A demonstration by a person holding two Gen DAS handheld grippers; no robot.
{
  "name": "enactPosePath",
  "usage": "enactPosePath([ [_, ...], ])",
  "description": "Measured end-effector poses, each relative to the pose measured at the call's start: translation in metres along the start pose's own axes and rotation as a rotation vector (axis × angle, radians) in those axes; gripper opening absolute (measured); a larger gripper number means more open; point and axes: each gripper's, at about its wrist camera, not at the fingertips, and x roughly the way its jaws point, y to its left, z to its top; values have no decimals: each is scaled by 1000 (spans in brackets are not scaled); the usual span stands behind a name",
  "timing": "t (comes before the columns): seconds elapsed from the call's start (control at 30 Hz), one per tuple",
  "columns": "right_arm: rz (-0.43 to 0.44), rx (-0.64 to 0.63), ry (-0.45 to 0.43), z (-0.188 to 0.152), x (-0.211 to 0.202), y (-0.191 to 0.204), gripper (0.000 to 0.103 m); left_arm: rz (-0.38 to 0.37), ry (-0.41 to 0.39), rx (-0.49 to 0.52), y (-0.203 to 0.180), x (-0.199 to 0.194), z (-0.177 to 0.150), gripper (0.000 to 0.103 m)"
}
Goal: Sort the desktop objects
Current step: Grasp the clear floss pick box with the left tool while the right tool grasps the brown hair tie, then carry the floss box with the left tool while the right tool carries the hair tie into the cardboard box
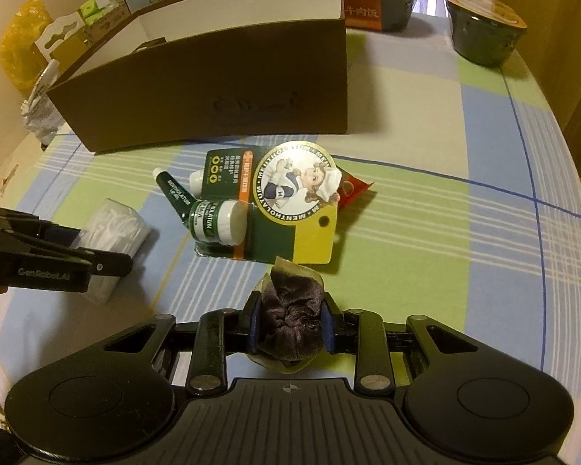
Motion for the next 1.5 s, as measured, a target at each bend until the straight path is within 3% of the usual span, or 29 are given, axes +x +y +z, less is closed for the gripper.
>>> enactPosePath([
  [0.6,87,-41,-68,32,-33,15,27,-41,-132,-30,3,-59,22,52],
  [1.07,100,-90,-102,64,-43,20,27,-86,-202,-43,2,-81,48,52],
  [1.5,149,-125,-187,128,-47,28,27,-83,-296,-68,18,-99,91,52],
])
